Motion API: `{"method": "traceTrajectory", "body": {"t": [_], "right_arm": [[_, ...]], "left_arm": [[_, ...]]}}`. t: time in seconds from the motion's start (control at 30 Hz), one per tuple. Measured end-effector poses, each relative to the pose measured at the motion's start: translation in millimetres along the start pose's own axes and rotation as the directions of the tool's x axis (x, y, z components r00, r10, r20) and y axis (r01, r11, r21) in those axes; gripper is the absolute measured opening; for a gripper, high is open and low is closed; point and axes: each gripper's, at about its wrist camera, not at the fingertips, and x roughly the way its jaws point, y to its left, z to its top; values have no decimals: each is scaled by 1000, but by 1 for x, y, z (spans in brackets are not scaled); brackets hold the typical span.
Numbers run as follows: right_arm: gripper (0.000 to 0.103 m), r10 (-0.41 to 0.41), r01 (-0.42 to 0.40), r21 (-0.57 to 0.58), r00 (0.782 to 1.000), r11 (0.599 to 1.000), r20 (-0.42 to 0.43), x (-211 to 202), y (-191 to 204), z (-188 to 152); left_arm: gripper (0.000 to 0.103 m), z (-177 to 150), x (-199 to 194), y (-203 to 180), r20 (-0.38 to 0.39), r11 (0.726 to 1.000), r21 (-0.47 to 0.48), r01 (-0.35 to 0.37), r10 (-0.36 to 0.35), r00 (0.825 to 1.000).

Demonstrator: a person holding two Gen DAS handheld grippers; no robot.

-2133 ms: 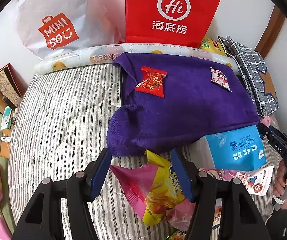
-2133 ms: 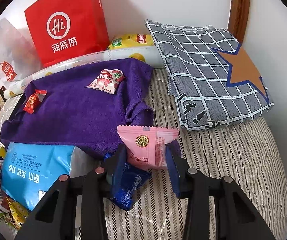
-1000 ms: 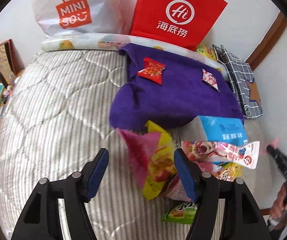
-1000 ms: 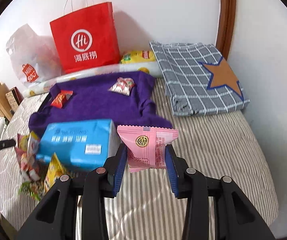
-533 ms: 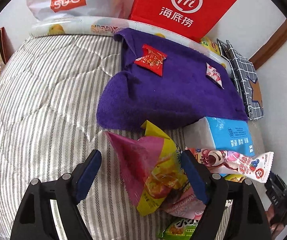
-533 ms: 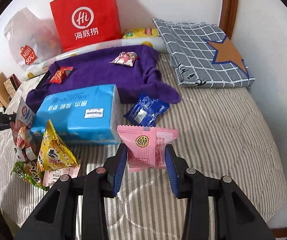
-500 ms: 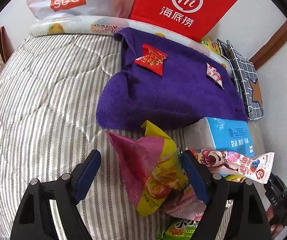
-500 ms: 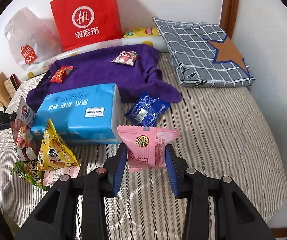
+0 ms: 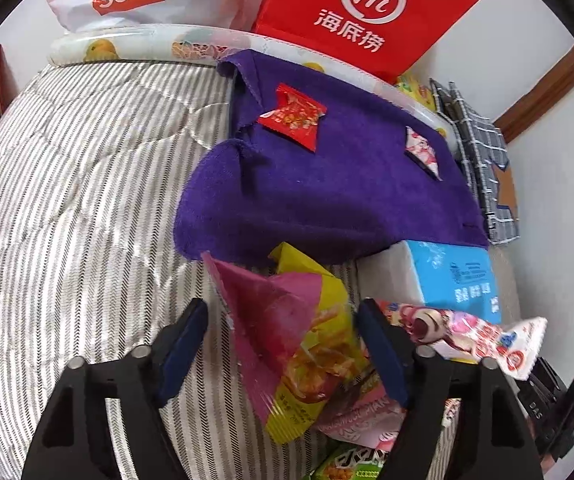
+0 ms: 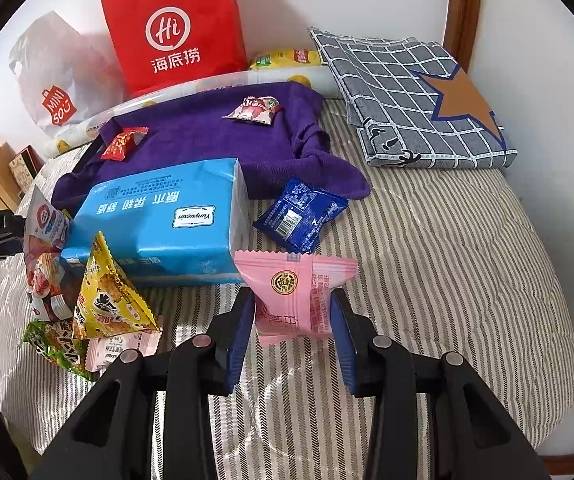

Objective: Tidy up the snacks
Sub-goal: 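Grasp the pink-and-yellow chip bag with the left tool while the right tool holds the pink packet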

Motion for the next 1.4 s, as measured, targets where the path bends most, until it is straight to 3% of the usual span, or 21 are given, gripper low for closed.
{"method": "traceTrajectory", "body": {"t": [0.4,0.8,0.87,1.07,1.27,1.33,1.4], "right_arm": [[39,17,-17,-28,1000,999,17,-9,11,-2],[39,29,-25,-65,998,998,61,-32,27,-5],[39,34,-29,-70,997,997,68,-36,29,-6],[39,45,-38,-80,995,996,86,-47,35,-9],[39,47,-39,-91,995,995,90,-51,38,-12],[39,49,-42,-91,995,995,87,-51,38,-12],[39,46,-39,-91,996,995,83,-49,37,-13]], "left_arm": [[56,-14,-27,7,41,1000,11,5,-5,999],[53,-34,-62,16,101,1000,19,-12,10,995],[46,-38,-67,16,106,1000,17,-7,5,994],[37,-47,-80,13,126,1000,26,-1,-2,992],[37,-52,-75,16,104,1000,16,-21,19,994],[42,-53,-70,15,95,999,25,-26,23,995],[59,-52,-63,15,81,1000,20,-20,19,997]]}}
